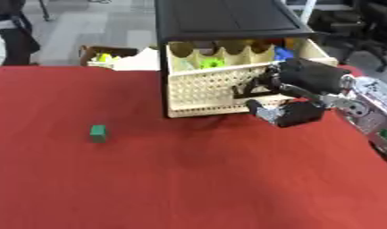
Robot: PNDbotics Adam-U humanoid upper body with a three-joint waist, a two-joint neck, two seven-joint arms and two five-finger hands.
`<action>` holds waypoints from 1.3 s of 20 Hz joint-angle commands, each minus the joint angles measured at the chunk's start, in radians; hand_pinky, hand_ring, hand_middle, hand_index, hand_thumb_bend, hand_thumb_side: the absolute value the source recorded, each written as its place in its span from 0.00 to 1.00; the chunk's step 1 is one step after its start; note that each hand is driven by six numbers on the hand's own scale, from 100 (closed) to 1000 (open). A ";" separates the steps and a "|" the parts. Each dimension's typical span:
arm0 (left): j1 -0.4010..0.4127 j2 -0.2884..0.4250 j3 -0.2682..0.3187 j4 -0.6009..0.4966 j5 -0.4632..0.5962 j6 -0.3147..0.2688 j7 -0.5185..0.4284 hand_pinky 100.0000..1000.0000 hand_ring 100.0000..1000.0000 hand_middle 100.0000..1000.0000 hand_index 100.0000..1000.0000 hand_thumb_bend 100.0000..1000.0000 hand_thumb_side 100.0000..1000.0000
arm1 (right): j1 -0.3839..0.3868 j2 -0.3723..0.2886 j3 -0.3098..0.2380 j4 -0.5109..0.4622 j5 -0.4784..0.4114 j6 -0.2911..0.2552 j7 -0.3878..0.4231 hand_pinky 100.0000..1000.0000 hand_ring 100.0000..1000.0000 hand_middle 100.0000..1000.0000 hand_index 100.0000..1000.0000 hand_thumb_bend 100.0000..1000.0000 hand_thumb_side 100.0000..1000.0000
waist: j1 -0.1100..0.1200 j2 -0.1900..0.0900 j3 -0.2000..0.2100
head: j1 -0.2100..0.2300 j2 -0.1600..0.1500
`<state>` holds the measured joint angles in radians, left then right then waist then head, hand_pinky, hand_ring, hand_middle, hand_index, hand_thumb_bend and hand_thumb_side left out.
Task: Pick up objects from table and place into drawer.
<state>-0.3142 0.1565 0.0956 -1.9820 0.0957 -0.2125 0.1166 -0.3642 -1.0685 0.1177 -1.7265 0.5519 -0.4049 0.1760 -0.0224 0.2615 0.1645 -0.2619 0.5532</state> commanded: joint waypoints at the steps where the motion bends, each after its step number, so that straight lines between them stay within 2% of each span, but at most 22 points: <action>1: -0.005 0.008 0.003 -0.018 0.002 0.003 0.000 0.53 0.58 0.68 0.72 0.00 0.93 | 0.001 -0.031 -0.001 -0.044 -0.023 0.003 -0.002 0.00 0.00 0.00 0.49 0.00 1.00 | -0.001 -0.020 -0.004 | 0.007 0.007; 26: -0.001 0.006 0.006 -0.018 0.003 0.014 0.004 0.53 0.58 0.68 0.72 0.00 0.94 | 0.055 -0.009 0.003 -0.121 -0.065 0.028 0.020 0.00 0.00 0.00 0.49 0.00 1.00 | -0.003 -0.037 -0.055 | 0.040 0.025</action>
<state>-0.3084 0.1562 0.0956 -1.9820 0.0962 -0.2022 0.1204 -0.3026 -1.0561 0.1279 -1.8242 0.4985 -0.3770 0.1935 -0.0247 0.2437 0.1094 -0.2263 0.5708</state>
